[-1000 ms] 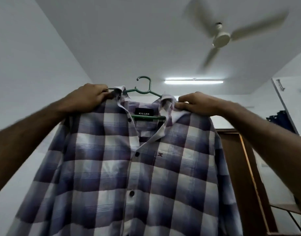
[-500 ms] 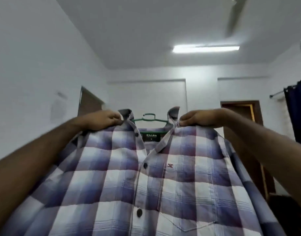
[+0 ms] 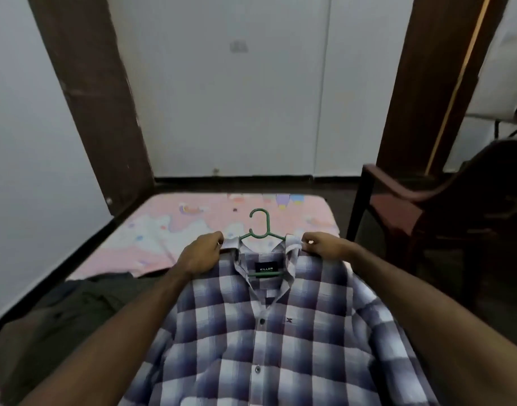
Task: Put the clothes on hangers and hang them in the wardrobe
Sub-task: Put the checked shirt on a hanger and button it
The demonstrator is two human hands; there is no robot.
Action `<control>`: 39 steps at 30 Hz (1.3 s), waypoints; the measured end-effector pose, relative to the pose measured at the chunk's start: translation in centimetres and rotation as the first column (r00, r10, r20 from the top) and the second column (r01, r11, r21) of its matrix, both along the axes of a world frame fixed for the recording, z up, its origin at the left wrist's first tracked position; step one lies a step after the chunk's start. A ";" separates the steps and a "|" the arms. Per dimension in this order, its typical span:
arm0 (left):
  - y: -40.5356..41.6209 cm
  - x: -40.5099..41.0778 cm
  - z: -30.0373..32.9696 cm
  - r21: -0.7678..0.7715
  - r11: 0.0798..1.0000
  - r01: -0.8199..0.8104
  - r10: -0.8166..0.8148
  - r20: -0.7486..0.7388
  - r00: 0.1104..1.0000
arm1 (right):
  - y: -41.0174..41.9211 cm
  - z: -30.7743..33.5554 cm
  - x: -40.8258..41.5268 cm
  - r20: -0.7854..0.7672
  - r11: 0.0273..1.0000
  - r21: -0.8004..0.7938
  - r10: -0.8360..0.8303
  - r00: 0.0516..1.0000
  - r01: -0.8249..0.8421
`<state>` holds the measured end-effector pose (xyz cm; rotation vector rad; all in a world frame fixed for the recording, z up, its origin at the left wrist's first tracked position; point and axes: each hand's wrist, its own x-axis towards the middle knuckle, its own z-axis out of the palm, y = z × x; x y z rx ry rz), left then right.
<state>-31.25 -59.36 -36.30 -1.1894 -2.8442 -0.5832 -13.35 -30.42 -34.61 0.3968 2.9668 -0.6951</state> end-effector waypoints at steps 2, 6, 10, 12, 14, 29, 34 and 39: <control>1.4 -1.4 -4.2 -0.038 0.999 0.005 -0.003 0.055 0.999 | 0.9 -5.2 -1.8 0.037 0.999 -0.025 -0.026 0.999 0.027; 4.3 -4.2 -10.1 -0.044 0.999 -0.019 0.024 0.117 0.993 | 2.1 -12.5 -5.4 0.034 0.987 -0.055 -0.146 0.989 0.148; 5.7 -6.3 -15.7 -0.062 0.995 -0.072 0.074 0.036 0.997 | 2.5 -17.3 -7.3 -0.027 0.981 0.005 -0.195 0.980 0.195; 5.8 -6.5 -18.2 -0.043 0.993 -0.106 0.105 -0.016 0.994 | 2.4 -19.2 -7.5 -0.115 0.975 0.074 -0.201 0.973 0.210; 6.0 -6.3 -19.7 -0.008 0.990 -0.140 0.139 -0.072 0.988 | 2.3 -20.4 -7.4 -0.189 0.967 0.112 -0.207 0.960 0.231; 5.7 4.9 -19.5 0.381 0.912 -0.153 -0.020 0.414 0.910 | -8.8 -16.8 -2.8 -0.014 0.764 -0.440 -0.531 0.848 0.471; 6.4 5.1 -19.5 0.353 0.903 -0.246 0.086 0.413 0.907 | -8.5 -19.8 -3.7 0.041 0.575 -0.609 -0.665 0.746 0.546; 7.1 5.5 -18.7 0.247 0.883 -0.400 0.289 0.385 0.877 | -7.7 -19.9 -1.8 0.106 0.255 -0.902 -0.651 0.752 0.347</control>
